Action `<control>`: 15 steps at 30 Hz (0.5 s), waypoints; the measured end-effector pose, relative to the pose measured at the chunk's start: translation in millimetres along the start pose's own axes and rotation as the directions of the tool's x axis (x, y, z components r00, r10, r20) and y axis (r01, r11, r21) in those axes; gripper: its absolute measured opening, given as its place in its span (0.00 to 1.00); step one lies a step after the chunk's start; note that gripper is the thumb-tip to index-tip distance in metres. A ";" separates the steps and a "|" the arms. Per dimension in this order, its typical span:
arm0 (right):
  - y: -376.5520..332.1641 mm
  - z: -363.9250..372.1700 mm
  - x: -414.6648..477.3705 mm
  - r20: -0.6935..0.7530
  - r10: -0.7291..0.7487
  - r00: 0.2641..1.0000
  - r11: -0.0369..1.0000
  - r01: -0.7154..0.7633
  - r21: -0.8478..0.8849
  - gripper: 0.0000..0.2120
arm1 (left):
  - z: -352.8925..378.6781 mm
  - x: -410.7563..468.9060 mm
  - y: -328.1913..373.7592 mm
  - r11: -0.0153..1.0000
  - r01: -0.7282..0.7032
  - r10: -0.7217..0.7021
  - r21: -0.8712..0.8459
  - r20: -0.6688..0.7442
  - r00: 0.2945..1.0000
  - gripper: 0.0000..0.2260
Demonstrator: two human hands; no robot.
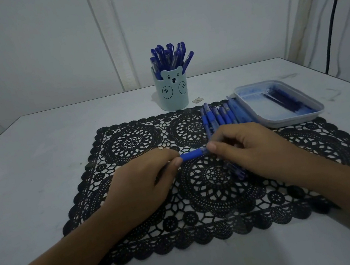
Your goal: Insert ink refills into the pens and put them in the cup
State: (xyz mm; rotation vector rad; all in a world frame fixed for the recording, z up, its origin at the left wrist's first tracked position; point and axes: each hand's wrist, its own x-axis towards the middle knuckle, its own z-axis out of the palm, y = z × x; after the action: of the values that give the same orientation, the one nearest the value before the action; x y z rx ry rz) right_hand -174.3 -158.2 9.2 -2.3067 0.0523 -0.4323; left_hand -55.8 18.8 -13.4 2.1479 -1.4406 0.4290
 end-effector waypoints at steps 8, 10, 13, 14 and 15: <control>1.4 1.4 1.8 -0.047 0.044 0.998 0.994 -0.040 0.097 0.07 | 0.9 -0.2 -1.4 1.000 0.009 -0.009 -0.007 0.000 1.000 0.15; 2.4 -0.3 2.7 -0.084 0.032 0.996 0.992 -0.022 0.126 0.05 | 1.2 0.2 -2.9 1.000 0.025 -0.025 -0.004 -0.011 1.000 0.16; 4.1 -3.2 4.6 -0.175 0.042 0.984 0.984 -0.011 0.176 0.08 | 2.2 1.0 -6.2 0.998 0.053 -0.054 -0.022 -0.044 0.998 0.15; 5.1 -4.1 5.2 -0.207 0.053 0.977 0.983 -0.014 0.186 0.09 | 2.6 1.4 -7.1 0.997 0.061 -0.063 -0.037 -0.054 0.997 0.15; 5.0 -5.3 5.4 -0.229 0.063 0.972 0.982 -0.020 0.186 0.09 | 3.0 1.6 -7.9 0.996 0.070 -0.073 -0.049 -0.061 0.995 0.15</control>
State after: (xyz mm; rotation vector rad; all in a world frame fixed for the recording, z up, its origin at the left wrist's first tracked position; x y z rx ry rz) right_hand -170.5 -166.3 10.7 -2.0621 0.1695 -0.6583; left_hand -48.0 18.2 -17.0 2.1221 -1.3224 0.4284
